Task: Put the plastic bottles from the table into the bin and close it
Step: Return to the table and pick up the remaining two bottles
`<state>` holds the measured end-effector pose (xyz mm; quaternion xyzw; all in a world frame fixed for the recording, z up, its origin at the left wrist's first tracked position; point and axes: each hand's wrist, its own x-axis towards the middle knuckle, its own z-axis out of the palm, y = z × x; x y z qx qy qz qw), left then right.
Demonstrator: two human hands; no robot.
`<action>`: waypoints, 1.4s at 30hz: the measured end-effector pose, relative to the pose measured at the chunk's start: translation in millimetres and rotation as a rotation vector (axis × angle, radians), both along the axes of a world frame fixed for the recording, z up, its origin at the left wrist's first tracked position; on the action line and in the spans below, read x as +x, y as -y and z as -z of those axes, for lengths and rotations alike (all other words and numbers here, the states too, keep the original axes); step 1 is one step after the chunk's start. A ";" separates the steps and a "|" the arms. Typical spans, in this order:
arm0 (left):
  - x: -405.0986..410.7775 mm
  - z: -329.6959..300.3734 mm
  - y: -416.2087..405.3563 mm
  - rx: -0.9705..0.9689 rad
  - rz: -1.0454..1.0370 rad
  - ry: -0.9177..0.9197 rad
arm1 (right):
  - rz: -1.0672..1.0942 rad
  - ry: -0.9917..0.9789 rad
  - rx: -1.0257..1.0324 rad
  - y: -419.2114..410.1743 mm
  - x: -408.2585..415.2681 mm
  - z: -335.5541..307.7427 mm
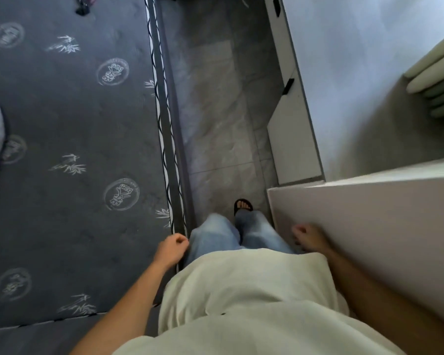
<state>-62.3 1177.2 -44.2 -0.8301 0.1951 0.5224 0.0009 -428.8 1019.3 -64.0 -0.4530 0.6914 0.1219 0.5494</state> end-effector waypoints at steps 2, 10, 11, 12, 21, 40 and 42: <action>9.5 -1.9 -3.1 0.061 0.014 0.020 | 0.010 0.023 -0.054 57.6 38.5 -6.5; 69.7 -1.3 34.2 0.206 -0.067 -0.059 | -0.031 0.132 -0.147 217.3 152.2 -17.3; 79.9 -0.2 49.0 0.195 -0.081 -0.064 | -0.028 0.118 -0.145 232.7 160.8 -16.3; 90.8 0.7 66.0 0.193 -0.092 -0.071 | -0.029 0.103 -0.143 245.5 167.2 -15.1; 186.6 -2.0 317.8 -0.004 -0.046 -0.091 | -0.022 -0.124 -0.009 317.7 179.1 -21.0; 270.6 2.0 655.2 -0.042 0.262 -0.011 | 0.113 -0.043 -0.015 579.4 251.8 -12.2; 284.1 1.3 654.2 0.012 0.301 0.008 | 0.165 0.019 -0.062 620.9 272.4 -14.3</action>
